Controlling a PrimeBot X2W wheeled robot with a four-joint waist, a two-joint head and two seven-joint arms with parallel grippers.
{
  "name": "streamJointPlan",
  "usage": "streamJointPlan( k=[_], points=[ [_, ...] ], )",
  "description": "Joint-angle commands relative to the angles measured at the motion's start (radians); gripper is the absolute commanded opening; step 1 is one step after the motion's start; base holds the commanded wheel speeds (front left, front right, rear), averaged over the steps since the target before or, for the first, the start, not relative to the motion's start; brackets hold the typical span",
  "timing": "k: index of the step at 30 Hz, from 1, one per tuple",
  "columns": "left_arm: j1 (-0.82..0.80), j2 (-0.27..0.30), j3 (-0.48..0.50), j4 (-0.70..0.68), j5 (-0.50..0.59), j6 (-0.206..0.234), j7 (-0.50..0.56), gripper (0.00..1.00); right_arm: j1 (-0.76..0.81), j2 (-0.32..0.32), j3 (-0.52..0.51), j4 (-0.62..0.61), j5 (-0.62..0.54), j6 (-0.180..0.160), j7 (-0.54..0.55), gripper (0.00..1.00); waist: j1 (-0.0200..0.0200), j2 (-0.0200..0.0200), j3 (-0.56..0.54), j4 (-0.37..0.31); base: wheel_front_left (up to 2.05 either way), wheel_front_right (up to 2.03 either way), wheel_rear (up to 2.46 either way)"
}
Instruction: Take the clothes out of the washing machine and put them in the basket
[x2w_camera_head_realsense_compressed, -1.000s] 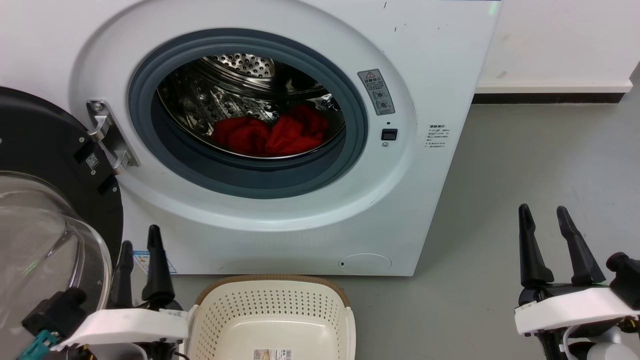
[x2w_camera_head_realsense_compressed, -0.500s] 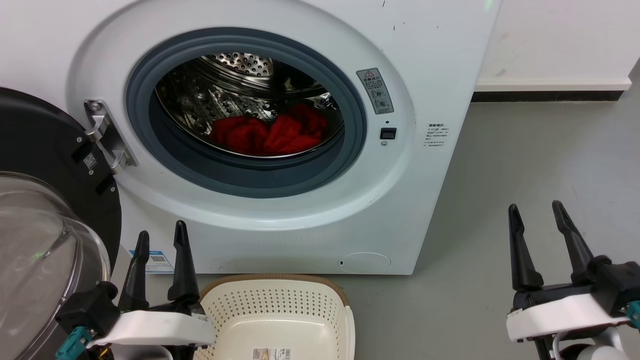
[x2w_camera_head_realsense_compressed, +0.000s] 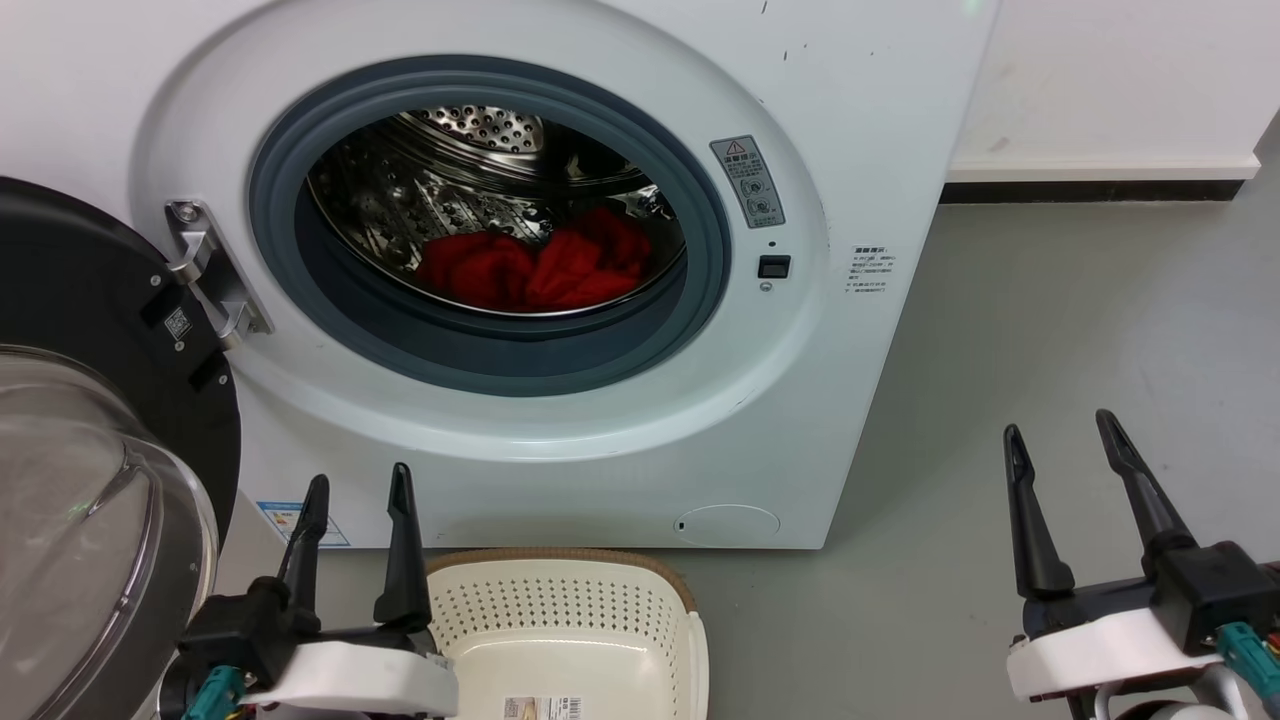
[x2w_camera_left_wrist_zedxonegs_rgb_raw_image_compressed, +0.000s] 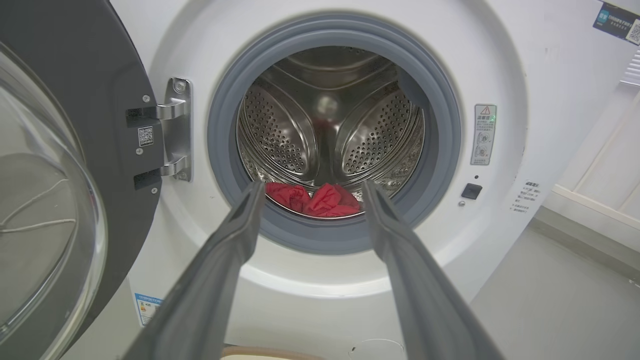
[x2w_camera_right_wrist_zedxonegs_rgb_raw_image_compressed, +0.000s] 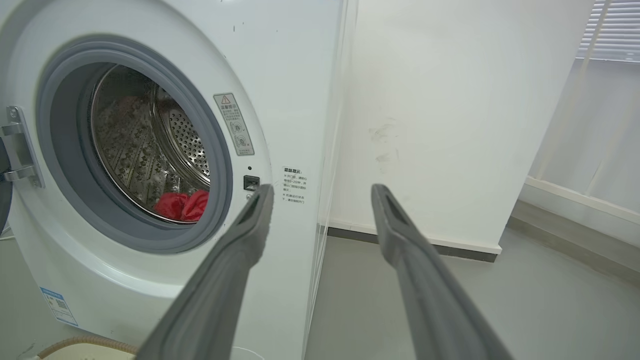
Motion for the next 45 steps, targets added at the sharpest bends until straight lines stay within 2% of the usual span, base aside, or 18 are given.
streamJointPlan(
  k=[1, 5, 16, 30, 37, 45],
  points=[
    [0.005, 0.002, -0.007, 0.003, 0.032, -0.006, -0.011, 1.0, 0.008, -0.005, 0.0, -0.001, -0.025, 0.0, -0.01, 1.0, 0.0, -0.0001, 0.0, -0.001, 0.0, 0.0, 0.0],
    [0.006, 0.002, -0.013, 0.009, 0.059, -0.012, -0.018, 1.0, 0.011, -0.005, 0.001, 0.012, -0.018, 0.0, -0.016, 1.0, 0.0, -0.0001, 0.0, -0.002, 0.0, 0.0, 0.0],
    [0.014, 0.005, -0.045, 0.045, 0.179, -0.018, -0.04, 1.0, 0.029, -0.005, 0.023, 0.047, -0.096, 0.0, -0.038, 1.0, 0.0, -0.0001, -0.001, -0.001, 0.0, 0.0, 0.0],
    [0.03, 0.015, -0.077, 0.094, 0.28, 0.019, -0.064, 1.0, 0.03, -0.005, 0.073, 0.105, -0.16, 0.0, -0.062, 1.0, 0.0, -0.0001, -0.007, -0.005, 0.0, 0.0, 0.0],
    [0.04, 0.005, -0.026, 0.097, 0.212, 0.005, -0.065, 1.0, 0.032, -0.004, 0.058, 0.145, -0.023, 0.0, -0.063, 1.0, 0.0, -0.0001, -0.01, -0.007, 0.0, 0.0, 0.0],
    [0.047, 0.001, -0.018, 0.151, 0.186, -0.029, -0.065, 1.0, 0.025, -0.004, 0.059, 0.194, 0.022, 0.0, -0.063, 1.0, 0.0, -0.0001, -0.01, -0.009, 0.0, 0.0, 0.0]
  ],
)
